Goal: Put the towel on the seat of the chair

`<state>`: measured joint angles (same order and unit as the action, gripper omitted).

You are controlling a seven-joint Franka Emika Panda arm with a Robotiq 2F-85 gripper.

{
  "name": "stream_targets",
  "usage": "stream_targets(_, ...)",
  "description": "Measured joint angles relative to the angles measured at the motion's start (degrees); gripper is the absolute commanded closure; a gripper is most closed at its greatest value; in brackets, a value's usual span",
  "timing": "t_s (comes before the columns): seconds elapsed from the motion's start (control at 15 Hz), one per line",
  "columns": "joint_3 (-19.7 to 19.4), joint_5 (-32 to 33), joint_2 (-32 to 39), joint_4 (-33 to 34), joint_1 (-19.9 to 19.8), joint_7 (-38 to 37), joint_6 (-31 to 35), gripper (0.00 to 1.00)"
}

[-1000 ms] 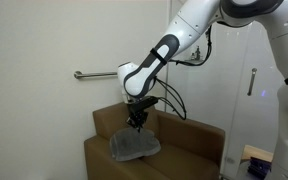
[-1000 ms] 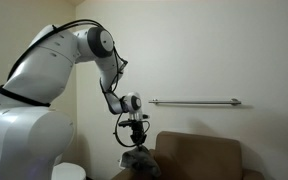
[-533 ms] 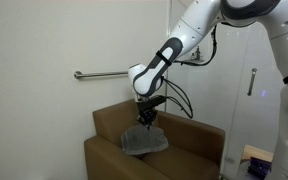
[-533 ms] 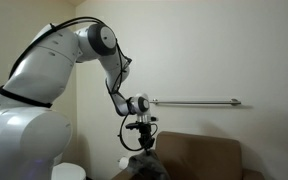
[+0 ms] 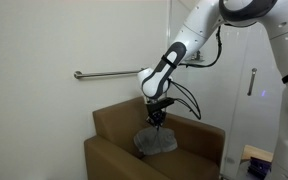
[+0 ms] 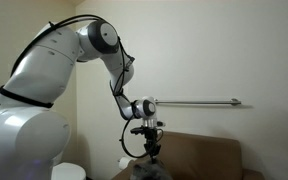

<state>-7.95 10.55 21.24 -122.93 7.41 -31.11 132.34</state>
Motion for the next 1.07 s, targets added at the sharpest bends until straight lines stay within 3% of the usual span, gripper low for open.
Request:
stream_targets(0.33,-2.2,1.5,0.3,-2.7,-3.1,3.4,8.2,0.95)
stream_targets(0.6,-3.1,-0.2,1.3,-4.3,-10.4,14.8,16.9,0.95)
stream_targets(0.87,0.2,-7.0,5.4,-4.4,-16.9,26.5,22.7,0.95)
stream_targets(1.07,2.7,-8.5,9.8,-4.2,-17.6,28.1,25.4,0.95)
